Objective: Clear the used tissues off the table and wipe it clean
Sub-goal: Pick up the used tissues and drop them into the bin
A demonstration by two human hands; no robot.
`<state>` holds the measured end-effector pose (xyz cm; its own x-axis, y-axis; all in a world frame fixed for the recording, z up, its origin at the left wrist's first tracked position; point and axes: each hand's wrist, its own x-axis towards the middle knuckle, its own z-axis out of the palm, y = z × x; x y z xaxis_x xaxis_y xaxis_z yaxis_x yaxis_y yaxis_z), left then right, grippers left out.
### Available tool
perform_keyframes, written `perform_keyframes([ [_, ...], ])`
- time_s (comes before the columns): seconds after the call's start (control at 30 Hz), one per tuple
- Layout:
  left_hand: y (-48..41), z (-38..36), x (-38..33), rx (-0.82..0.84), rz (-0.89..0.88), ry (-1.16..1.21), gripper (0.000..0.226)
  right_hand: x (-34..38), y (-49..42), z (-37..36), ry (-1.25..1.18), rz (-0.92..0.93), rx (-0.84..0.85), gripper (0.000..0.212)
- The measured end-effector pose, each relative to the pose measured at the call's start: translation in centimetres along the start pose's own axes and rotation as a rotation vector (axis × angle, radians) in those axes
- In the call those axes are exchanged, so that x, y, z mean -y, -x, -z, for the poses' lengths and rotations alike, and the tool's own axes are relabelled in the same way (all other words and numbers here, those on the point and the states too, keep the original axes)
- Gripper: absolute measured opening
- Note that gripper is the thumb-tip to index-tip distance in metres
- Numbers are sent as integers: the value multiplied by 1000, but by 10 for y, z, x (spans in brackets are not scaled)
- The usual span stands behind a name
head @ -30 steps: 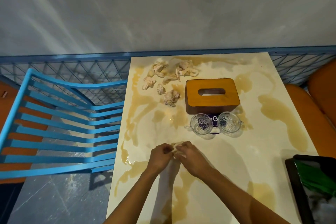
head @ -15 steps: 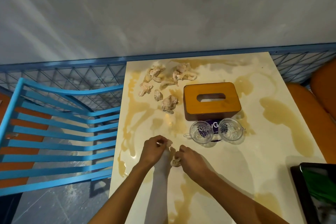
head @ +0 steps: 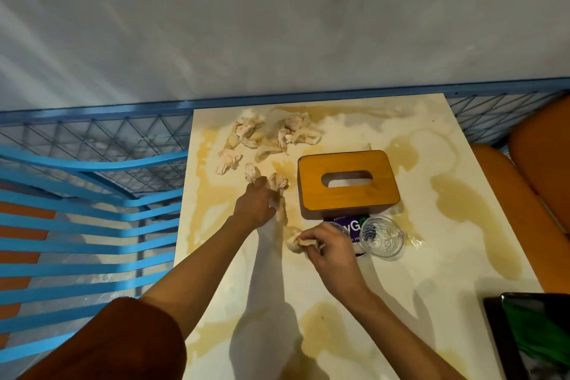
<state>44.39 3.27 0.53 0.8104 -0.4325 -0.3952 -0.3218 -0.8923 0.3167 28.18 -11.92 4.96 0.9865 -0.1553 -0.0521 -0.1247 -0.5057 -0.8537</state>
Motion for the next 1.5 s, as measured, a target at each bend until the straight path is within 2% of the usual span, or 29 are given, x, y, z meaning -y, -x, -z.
perform_keyframes([
  [0.1,-6,-2,-3,1,-13,-26,28,-3,-6,4,12,-47,-26,18],
  [0.27,-5,-8,4,-93,-14,57,28,-3,-12,10,-3,-66,-32,17],
  [0.53,45,8,-3,-360,-65,397,26,13,-21,19,-34,-30,-80,18],
  [0.73,95,18,-33,-363,-78,685,29,20,-9,29,-95,-80,-117,22],
  [0.8,108,20,-45,-363,-92,745,34,20,-1,33,-106,-112,-138,30],
  [0.87,115,19,-55,-366,-111,722,46,19,7,40,-109,-131,-156,35],
  [0.93,119,21,-65,-379,-112,695,49,20,15,49,-98,-121,-179,29],
  [1.1,127,20,-99,-419,-178,709,28,16,36,78,-53,-97,-247,22],
  [1.5,150,-16,-221,-442,-319,654,20,-27,116,182,-98,-111,-384,28],
])
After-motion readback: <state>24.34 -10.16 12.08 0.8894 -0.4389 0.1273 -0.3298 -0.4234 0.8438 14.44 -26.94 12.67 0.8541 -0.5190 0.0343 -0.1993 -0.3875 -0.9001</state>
